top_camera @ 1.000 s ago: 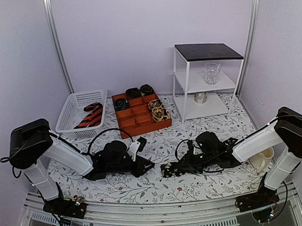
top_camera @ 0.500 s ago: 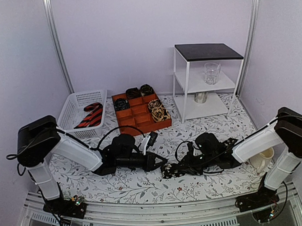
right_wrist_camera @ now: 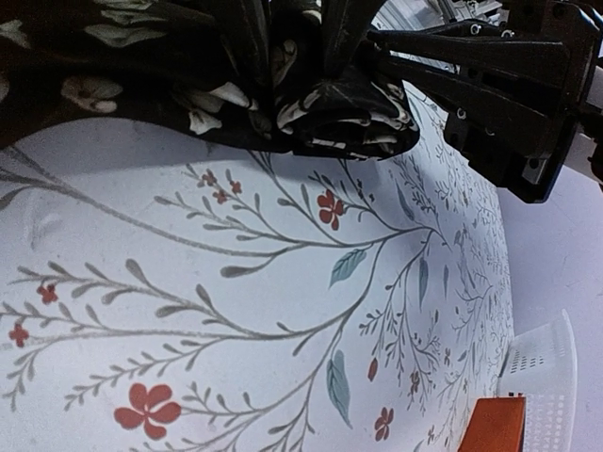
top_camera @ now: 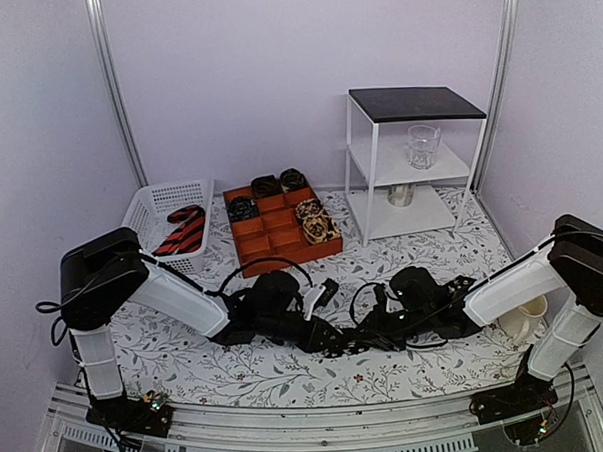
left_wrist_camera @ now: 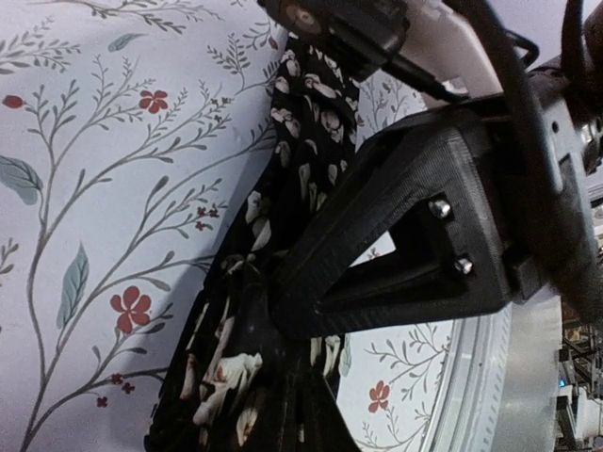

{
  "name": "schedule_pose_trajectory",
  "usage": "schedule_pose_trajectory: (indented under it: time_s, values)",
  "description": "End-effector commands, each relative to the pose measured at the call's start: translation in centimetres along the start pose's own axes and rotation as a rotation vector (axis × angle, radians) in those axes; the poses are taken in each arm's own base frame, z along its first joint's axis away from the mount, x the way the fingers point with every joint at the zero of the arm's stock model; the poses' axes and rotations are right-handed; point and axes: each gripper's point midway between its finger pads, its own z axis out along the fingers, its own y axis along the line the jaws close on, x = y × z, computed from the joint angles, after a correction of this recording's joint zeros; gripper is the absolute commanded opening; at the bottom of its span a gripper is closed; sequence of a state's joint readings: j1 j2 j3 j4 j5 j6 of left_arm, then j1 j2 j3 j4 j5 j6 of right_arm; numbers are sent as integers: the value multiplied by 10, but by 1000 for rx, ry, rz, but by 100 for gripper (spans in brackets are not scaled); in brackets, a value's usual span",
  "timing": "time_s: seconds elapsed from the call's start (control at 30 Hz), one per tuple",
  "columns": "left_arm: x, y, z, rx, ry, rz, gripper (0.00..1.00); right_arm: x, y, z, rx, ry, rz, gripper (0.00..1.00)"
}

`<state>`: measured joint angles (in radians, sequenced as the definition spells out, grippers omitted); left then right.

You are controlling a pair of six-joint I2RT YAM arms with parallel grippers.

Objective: Roll the ties
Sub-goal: Roll the tie at the center of the board.

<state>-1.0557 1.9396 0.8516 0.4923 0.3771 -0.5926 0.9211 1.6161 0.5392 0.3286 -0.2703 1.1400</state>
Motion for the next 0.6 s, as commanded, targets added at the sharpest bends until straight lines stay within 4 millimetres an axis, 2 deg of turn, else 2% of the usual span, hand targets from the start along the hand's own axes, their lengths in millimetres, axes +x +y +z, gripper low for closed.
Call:
schedule_pose_trajectory:
  time_s: [0.0, 0.07, 0.33, 0.57]
  values:
    - [19, 12, 4, -59, 79, 12, 5, 1, -5, -9, 36, -13, -27, 20]
    - [30, 23, 10, -81, 114, 1, 5, 0, 1, -12, 29, -17, -38, 20]
    - [30, 23, 10, -89, 113, 4, 5, -11, 18, -22, 13, -61, -100, 24]
    - [29, 25, 11, -99, 115, 2, 5, -6, 8, -9, 58, -10, -128, 24]
